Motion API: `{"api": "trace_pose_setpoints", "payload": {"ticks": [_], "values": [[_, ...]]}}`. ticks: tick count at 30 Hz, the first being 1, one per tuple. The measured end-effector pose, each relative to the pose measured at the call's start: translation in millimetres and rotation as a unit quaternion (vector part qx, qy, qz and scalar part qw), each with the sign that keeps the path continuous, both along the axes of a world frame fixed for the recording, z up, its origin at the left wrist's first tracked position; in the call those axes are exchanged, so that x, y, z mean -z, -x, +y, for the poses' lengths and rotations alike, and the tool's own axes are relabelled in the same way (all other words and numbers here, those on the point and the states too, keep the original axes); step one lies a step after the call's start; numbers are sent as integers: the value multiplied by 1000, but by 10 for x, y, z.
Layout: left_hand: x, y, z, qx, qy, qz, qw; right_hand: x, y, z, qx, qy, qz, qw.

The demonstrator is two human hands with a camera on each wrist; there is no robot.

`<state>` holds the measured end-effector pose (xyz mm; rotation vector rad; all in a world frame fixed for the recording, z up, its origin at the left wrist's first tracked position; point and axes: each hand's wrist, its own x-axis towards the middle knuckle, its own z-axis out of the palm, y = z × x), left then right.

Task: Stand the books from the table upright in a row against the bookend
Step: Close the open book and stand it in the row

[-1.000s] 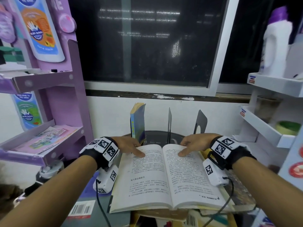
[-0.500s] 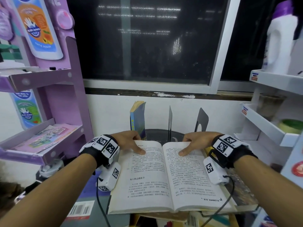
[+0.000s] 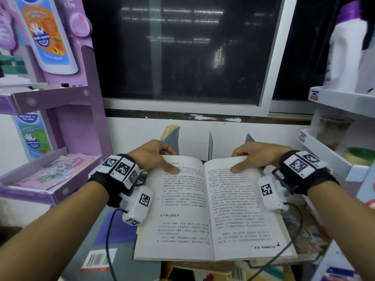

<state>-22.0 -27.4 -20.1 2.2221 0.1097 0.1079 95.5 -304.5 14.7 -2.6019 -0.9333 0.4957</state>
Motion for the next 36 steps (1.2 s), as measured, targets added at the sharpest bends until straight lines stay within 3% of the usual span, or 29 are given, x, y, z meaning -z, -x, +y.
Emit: {"api": "trace_pose_setpoints", "payload": {"ticks": [11, 18, 23, 28, 36], "values": [[-661, 220, -103, -21, 70, -149, 986, -608, 169, -77, 1, -175, -110, 978], [-546, 223, -113, -82, 85, -213, 970, -562, 203, -26, 22, -206, -162, 965], [-384, 149, -96, -114, 158, -234, 952, -424, 172, -84, 57, -250, -141, 956], [-254, 103, -113, -98, 233, -223, 942, -278, 159, -234, 76, -293, -43, 952], [-183, 96, -382, -71, 294, -214, 929, -251, 343, -55, 50, -345, -30, 937]]}}
